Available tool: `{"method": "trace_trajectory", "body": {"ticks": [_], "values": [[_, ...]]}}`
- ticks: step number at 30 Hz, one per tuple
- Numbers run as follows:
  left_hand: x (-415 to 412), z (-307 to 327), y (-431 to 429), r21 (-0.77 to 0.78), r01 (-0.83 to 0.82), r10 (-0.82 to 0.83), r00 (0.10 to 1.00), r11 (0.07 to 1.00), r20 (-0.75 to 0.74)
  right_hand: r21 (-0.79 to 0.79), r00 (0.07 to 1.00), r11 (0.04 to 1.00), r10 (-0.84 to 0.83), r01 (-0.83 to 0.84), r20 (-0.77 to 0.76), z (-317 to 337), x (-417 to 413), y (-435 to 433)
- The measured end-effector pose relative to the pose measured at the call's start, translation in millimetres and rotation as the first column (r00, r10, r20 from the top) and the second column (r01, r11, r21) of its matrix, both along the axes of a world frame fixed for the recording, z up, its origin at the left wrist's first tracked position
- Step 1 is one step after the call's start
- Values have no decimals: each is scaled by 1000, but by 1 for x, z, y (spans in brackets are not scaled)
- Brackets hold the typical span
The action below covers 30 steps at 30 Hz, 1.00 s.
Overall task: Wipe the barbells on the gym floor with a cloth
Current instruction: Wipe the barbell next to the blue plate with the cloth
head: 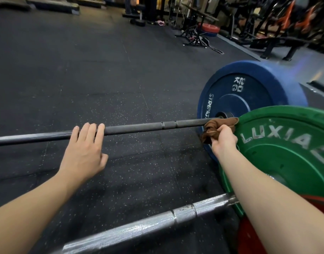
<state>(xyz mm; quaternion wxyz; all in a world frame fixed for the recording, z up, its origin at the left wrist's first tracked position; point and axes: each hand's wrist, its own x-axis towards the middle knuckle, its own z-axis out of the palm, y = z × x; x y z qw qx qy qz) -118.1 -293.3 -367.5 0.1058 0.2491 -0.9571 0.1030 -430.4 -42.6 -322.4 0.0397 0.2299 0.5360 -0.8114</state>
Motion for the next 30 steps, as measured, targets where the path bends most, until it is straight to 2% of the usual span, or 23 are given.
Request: {"method": "trace_trajectory", "body": {"ticks": [4,7,9,12,16,20,24,30], "values": [[1,2,1,9,-2,2,1000,1000,12,240,994,970,1,26,-113,1,19,-8],[3,2,3,22,-6,5,1000,1000,17,424,980,906,87,-2,-181,5,22,-9],[4,1,2,11,2,-3,999,1000,40,525,972,851,141,-22,-187,9,16,-12],[8,1,-2,-24,15,-13,995,1000,95,596,977,802,153,-34,-151,4,1,-17],[8,1,-4,-40,10,-5,993,999,120,572,988,818,128,-59,-81,-26,-23,-18],[8,1,-5,-62,2,7,989,998,146,564,979,821,175,-83,-110,-7,14,-27],[7,8,-4,-55,-8,18,984,998,179,559,941,806,314,-194,-127,-6,41,-44],[3,17,-2,-43,-31,39,979,999,201,541,931,797,359,-269,-67,-6,72,-60]]}}
